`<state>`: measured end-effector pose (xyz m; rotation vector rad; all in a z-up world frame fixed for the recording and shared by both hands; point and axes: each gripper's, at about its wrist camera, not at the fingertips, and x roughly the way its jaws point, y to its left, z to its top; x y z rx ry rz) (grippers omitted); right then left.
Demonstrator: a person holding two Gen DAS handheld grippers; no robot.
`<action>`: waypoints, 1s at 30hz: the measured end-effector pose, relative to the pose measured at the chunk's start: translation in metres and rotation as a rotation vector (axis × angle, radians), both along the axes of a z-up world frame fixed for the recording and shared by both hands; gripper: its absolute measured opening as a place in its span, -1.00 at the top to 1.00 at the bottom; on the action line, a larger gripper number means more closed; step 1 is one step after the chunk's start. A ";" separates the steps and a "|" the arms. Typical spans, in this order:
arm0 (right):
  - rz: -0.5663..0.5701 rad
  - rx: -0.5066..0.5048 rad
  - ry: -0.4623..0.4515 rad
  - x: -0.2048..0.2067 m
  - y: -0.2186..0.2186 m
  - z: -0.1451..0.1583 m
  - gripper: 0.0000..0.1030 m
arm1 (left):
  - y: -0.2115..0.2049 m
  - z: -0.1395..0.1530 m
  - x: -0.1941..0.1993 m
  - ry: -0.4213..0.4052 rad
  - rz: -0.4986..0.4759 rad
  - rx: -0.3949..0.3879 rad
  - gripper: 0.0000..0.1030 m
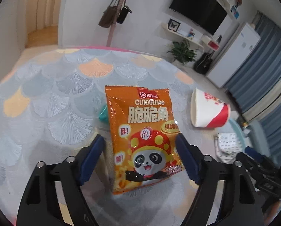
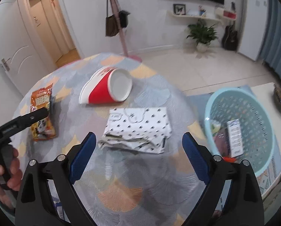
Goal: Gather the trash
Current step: 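Grasp the orange snack bag with the left tool while the right tool grasps a small white packet, then carry snack bag and packet over the basket and release both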
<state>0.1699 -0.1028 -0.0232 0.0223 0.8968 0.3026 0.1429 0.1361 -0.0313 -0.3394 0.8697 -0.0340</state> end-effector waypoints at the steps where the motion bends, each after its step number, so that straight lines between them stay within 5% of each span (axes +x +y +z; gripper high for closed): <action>1: 0.008 -0.005 -0.002 -0.001 0.003 -0.001 -0.72 | -0.003 0.000 0.000 0.000 0.000 0.023 -0.19; 6: 0.051 -0.042 -0.034 -0.008 0.019 -0.002 -0.72 | -0.006 0.000 -0.003 0.007 -0.026 0.034 0.68; 7: 0.059 -0.049 -0.045 -0.010 0.021 -0.002 -0.72 | -0.006 -0.001 -0.005 0.008 -0.033 0.026 0.74; 12: 0.099 -0.102 -0.091 -0.021 0.024 0.000 -0.72 | -0.002 0.002 -0.015 -0.014 -0.054 -0.021 0.92; 23: 0.155 -0.234 -0.144 -0.018 0.018 -0.009 -0.70 | -0.018 0.026 -0.041 -0.082 -0.105 -0.036 0.93; 30: 0.223 -0.226 -0.111 -0.009 0.030 -0.016 0.25 | -0.015 0.038 -0.047 -0.109 -0.123 -0.060 0.93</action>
